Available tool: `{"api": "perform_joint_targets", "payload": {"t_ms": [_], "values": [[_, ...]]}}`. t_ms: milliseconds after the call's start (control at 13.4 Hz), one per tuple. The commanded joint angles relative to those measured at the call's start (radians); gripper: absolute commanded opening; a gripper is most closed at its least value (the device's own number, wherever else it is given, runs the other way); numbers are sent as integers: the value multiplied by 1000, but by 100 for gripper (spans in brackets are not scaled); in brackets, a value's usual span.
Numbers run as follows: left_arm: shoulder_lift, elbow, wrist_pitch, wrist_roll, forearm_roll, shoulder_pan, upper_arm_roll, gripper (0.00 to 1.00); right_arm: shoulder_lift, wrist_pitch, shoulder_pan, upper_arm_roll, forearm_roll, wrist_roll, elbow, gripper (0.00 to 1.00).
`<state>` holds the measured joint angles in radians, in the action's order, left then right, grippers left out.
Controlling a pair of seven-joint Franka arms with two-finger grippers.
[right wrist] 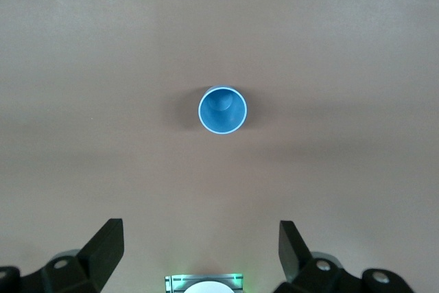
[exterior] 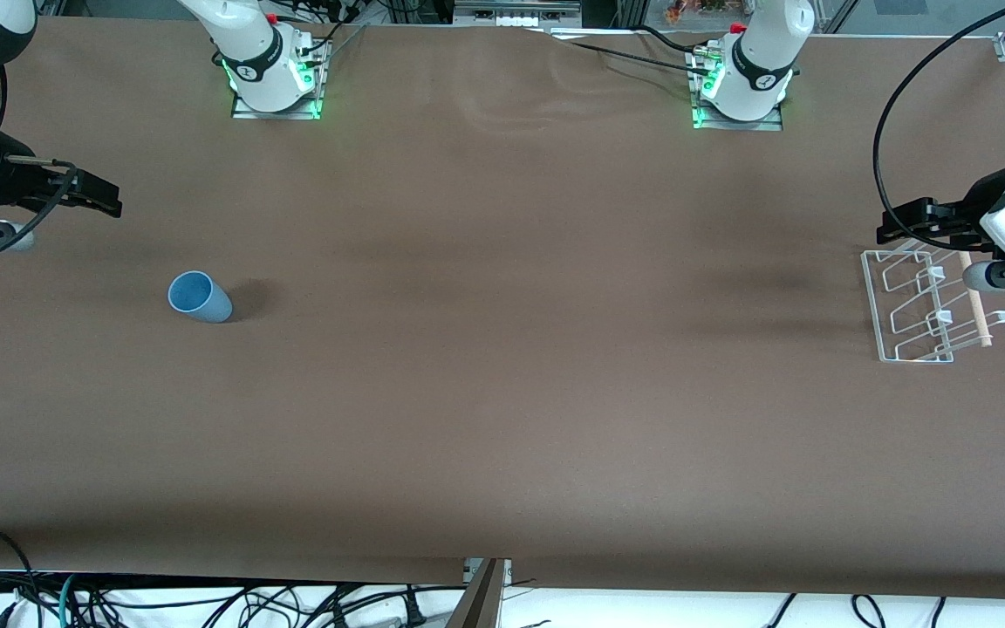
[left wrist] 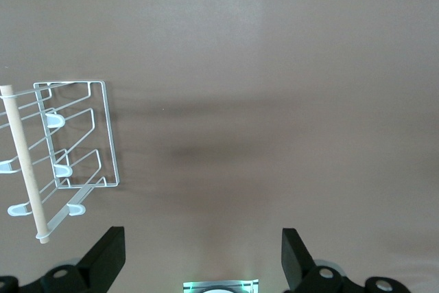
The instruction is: Transfer cup to left arm and place on rack
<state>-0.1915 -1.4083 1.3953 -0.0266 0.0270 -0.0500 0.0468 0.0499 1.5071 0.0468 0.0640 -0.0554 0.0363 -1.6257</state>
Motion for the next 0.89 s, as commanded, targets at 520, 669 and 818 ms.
{"api": "perform_joint_targets", "payload": {"t_ms": [520,669,818], "values": [[-8,17,-1,-3,19,4,-1,100,22,5,5,-15,-30,-1,7,100],[-8,15,-1,-4,19,6,-1,100,19,2,5,-24,-27,-1,7,100],[-8,15,-1,-41,19,9,-1,100,16,2,5,-24,-24,-1,7,100]]}}
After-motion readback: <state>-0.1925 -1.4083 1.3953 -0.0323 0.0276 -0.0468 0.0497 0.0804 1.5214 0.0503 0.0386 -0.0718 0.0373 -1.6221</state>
